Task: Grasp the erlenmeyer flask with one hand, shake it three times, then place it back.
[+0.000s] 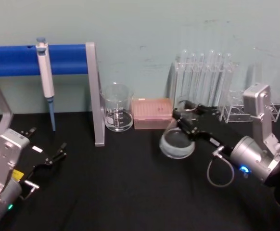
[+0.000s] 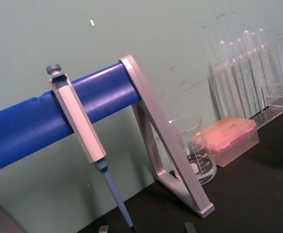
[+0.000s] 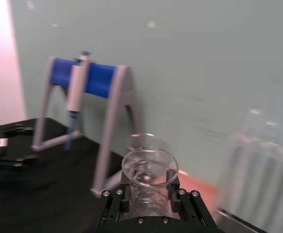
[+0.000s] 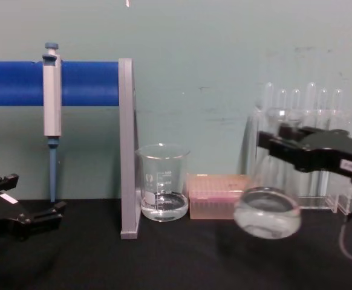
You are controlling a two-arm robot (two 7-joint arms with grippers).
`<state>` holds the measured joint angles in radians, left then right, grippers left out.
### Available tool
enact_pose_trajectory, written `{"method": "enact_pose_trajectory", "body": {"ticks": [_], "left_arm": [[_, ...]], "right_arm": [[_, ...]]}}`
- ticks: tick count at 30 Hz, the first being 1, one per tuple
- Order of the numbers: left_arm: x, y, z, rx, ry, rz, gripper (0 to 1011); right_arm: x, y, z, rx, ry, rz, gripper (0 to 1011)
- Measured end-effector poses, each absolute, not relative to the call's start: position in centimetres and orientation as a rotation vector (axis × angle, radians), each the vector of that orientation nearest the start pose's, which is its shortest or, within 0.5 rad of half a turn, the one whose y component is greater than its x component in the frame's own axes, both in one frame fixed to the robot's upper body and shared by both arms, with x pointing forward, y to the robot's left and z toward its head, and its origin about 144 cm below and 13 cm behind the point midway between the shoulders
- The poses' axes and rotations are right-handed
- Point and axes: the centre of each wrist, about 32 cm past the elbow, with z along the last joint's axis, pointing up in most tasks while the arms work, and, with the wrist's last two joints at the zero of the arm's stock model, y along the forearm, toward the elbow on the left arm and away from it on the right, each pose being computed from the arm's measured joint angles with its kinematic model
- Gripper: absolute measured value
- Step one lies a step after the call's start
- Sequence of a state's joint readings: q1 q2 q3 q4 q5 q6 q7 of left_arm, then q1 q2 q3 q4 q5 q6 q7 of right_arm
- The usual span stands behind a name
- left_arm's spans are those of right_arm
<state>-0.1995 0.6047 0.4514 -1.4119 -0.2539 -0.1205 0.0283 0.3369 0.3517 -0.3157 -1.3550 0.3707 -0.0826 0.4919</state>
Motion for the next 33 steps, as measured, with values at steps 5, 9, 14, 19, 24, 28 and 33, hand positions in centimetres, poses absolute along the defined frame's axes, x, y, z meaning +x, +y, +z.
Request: {"method": "enact_pose_trajectory", "body": {"ticks": [5,9,14,19,24,28,33], "left_arm": [[48.9,31.0,114.0,0.304,-0.285,1.248,1001],[48.9,31.0,114.0,0.304,-0.285,1.248,1001],[48.9,31.0,114.0,0.304,-0.285,1.248,1001],[48.9,31.0,114.0,0.304,-0.285,1.248,1001],[48.9,31.0,114.0,0.304,-0.285,1.248,1001],[48.9,31.0,114.0,0.304,-0.285,1.248,1001],[48.9,31.0,114.0,0.304,-0.285,1.248,1001]], "right_arm": [[54.1,-24.8,118.5,0.025,-0.120,-0.753,450],[53.9,-24.1,118.6,0.028,-0.122,-0.685,450],[53.7,-23.4,118.5,0.029,-0.123,-0.619,450],[53.7,-23.1,118.5,0.029,-0.122,-0.592,450],[53.7,-22.9,118.5,0.029,-0.120,-0.582,450],[53.7,-22.9,118.5,0.028,-0.118,-0.579,450],[53.8,-22.9,118.5,0.027,-0.116,-0.582,450]]}}
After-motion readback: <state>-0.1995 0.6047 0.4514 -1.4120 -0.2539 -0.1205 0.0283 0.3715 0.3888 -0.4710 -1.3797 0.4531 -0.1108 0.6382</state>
